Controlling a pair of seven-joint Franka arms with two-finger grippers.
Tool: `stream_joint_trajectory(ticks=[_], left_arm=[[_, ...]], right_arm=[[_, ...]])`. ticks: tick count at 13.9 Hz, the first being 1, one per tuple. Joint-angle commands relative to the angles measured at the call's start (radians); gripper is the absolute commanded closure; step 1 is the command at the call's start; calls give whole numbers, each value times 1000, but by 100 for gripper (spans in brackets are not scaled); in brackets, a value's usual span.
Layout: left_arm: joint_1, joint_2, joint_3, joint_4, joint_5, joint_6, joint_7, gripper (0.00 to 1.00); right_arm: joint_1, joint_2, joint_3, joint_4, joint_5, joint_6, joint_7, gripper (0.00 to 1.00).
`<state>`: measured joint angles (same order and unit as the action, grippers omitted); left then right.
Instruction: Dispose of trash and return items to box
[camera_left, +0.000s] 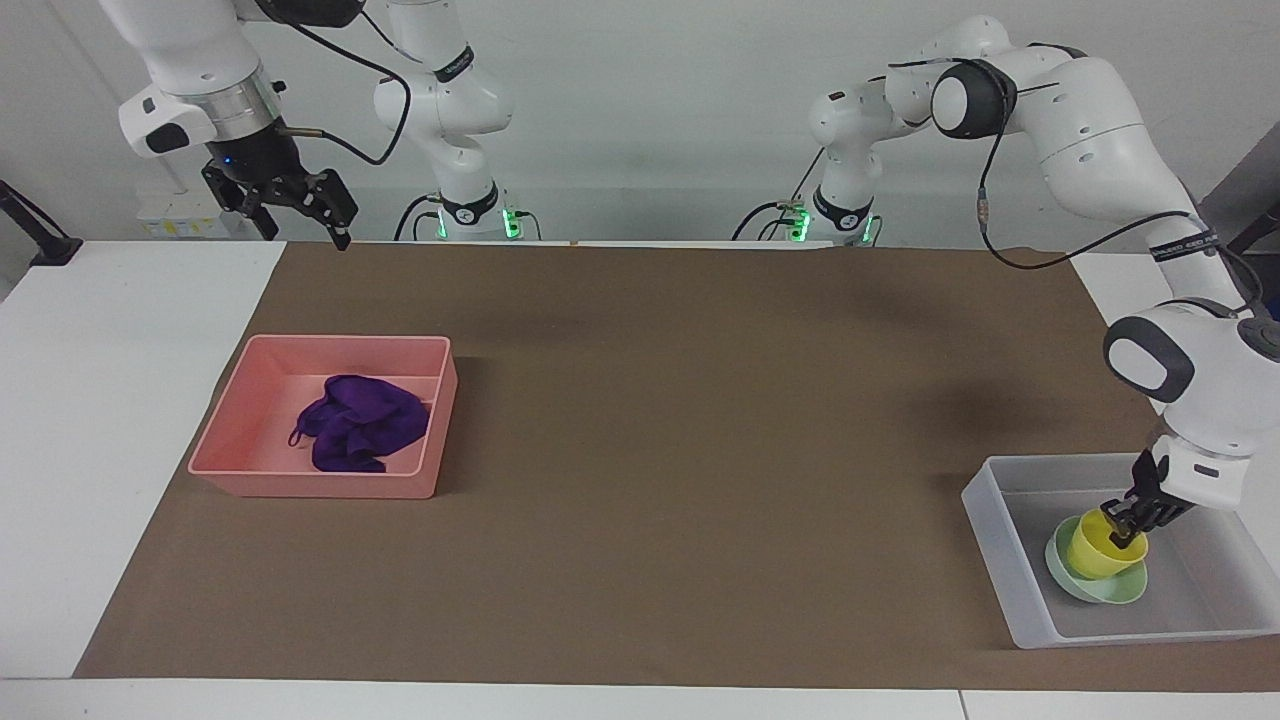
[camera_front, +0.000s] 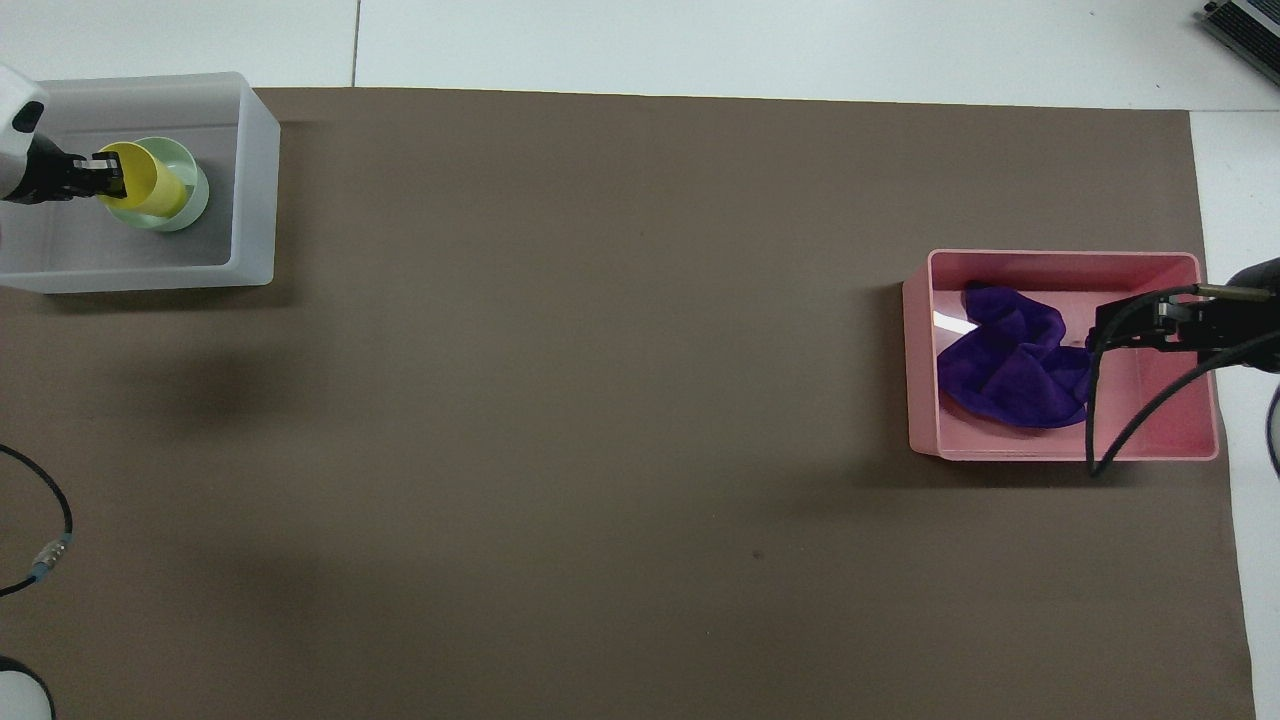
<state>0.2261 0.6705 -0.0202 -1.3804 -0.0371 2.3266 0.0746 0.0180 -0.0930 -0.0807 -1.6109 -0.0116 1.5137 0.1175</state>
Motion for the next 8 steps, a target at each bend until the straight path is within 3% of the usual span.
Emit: stream_joint_trajectory(ticks=[1, 2, 6, 8], left_arm=[[-8, -32, 6, -22, -4, -41, 13, 28], [-8, -38, 6, -13, -3, -41, 14, 0], [-28, -142, 2, -22, -4, -105, 19, 0], [-60, -245, 0, -76, -7, -153, 20, 0]], right_arm=[[-9, -1, 7, -9, 5, -9, -6, 0], [-9, -8, 7, -21, 5, -9, -9, 0], [-1, -8, 7, -27, -1, 9, -25, 0], [0, -10, 7, -32, -22, 14, -25, 0]])
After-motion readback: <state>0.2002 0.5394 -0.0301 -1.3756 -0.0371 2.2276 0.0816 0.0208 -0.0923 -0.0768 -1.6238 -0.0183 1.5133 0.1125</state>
